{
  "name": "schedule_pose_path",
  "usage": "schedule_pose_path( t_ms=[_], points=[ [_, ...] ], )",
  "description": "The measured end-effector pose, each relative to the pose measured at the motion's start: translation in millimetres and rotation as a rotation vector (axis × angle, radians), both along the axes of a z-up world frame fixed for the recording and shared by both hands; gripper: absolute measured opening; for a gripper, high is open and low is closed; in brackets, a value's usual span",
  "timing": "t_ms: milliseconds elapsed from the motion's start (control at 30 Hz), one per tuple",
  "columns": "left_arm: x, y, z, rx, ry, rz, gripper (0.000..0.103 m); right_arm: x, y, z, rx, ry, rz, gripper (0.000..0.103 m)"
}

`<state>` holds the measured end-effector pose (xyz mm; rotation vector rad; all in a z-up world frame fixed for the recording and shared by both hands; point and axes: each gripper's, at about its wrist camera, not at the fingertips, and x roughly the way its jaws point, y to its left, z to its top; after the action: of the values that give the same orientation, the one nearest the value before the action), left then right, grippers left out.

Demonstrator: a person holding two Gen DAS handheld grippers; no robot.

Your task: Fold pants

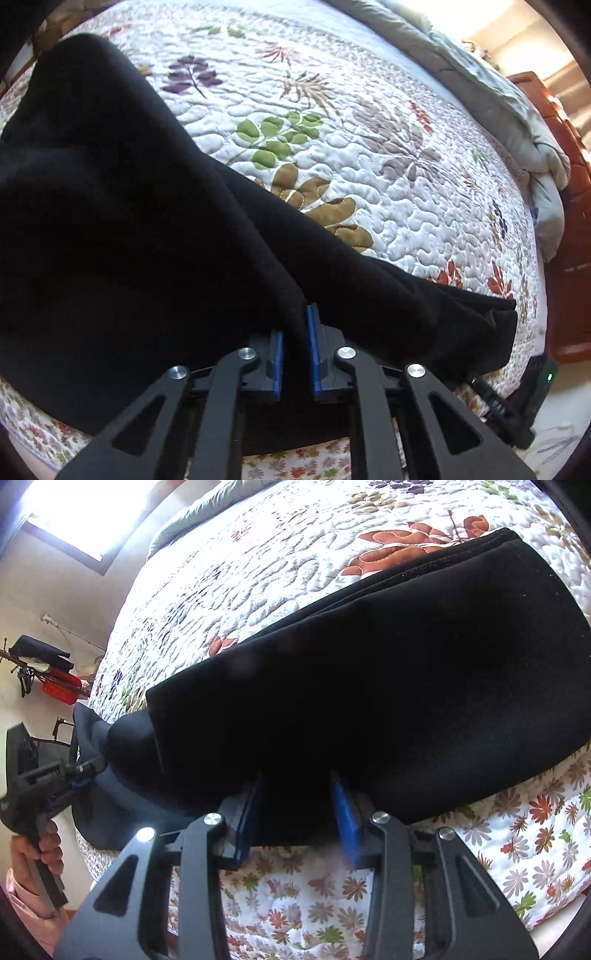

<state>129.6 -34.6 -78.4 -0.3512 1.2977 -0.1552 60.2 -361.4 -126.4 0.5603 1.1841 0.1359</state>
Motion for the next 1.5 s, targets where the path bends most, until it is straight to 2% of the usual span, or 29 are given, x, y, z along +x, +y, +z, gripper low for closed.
schedule_pose_path(
  t_ms=[100,200,300,367,433,500,600,633,700,733,800,900,933,967,1033,1133,1333,1400,1433,1467,1500],
  points=[
    [-30.0,6.0,13.6,0.004,-0.096,0.030,0.008,0.2,-8.6,-2.5,0.021,0.002,0.005,0.038],
    [-78.6,9.7,21.7,0.009,-0.202,0.068,0.008,2.5,-15.9,-3.4,0.046,0.012,0.009,0.036],
    [-117.9,7.2,1.1,0.036,-0.228,0.074,0.008,5.6,-16.6,-1.8,0.036,0.022,0.023,0.036],
    [-128.2,7.6,-17.6,0.031,-0.219,0.080,0.008,7.0,-9.9,5.2,-0.022,0.026,0.042,0.037],
    [-129.1,7.6,-21.2,0.031,-0.238,0.079,0.008,5.3,1.3,16.9,-0.089,0.018,0.038,0.044],
    [-125.8,5.8,-20.2,0.037,-0.249,0.067,0.008,2.4,24.6,29.8,-0.106,-0.023,0.093,0.044],
    [-123.7,6.6,-21.0,0.029,-0.252,0.067,0.008,-2.3,74.4,42.5,-0.056,-0.078,0.239,0.044],
    [-124.8,7.7,-22.3,0.024,-0.253,0.068,0.008,-3.3,98.4,42.4,-0.045,-0.076,0.321,0.044],
    [-125.3,10.6,-24.3,0.007,-0.248,0.070,0.008,-3.5,129.0,34.9,-0.049,-0.045,0.411,0.042],
    [-124.7,11.4,-24.2,0.003,-0.247,0.065,0.009,-2.6,140.6,28.4,-0.071,-0.026,0.429,0.043],
    [-120.6,12.8,-20.6,-0.012,-0.231,0.040,0.012,0.0,156.7,13.3,-0.185,-0.012,0.436,0.044],
    [-114.5,24.4,-4.1,0.008,-0.221,0.057,0.036,-1.4,160.7,10.1,-0.228,-0.025,0.421,0.045],
    [-112.8,30.8,4.0,0.034,-0.236,0.080,0.056,-2.5,161.0,9.7,-0.239,-0.026,0.420,0.046],
    [-109.8,38.0,13.3,0.047,-0.260,0.100,0.063,-4.2,160.6,9.1,-0.249,-0.033,0.418,0.046],
    [-94.7,55.3,31.6,0.070,-0.287,0.130,0.066,-6.1,161.6,9.2,-0.252,-0.045,0.408,0.046],
    [-59.9,81.6,44.6,0.087,-0.261,0.174,0.068,-13.0,158.2,9.4,-0.252,-0.058,0.396,0.046],
    [8.5,125.2,42.3,0.091,-0.140,0.241,0.078,-15.6,155.6,12.0,-0.244,-0.061,0.394,0.046],
    [23.1,139.0,33.3,0.084,-0.082,0.257,0.075,-15.2,155.0,12.0,-0.245,-0.062,0.395,0.046],
    [26.1,146.6,27.5,0.061,-0.060,0.269,0.056,-14.9,155.0,12.0,-0.243,-0.061,0.395,0.046],
    [27.8,152.4,21.0,0.020,-0.035,0.270,0.020,-13.6,156.6,11.8,-0.241,-0.061,0.395,0.046],
    [27.9,156.0,16.1,-0.027,-0.022,0.268,0.008,-13.2,157.1,12.4,-0.240,-0.061,0.395,0.046]
  ],
)
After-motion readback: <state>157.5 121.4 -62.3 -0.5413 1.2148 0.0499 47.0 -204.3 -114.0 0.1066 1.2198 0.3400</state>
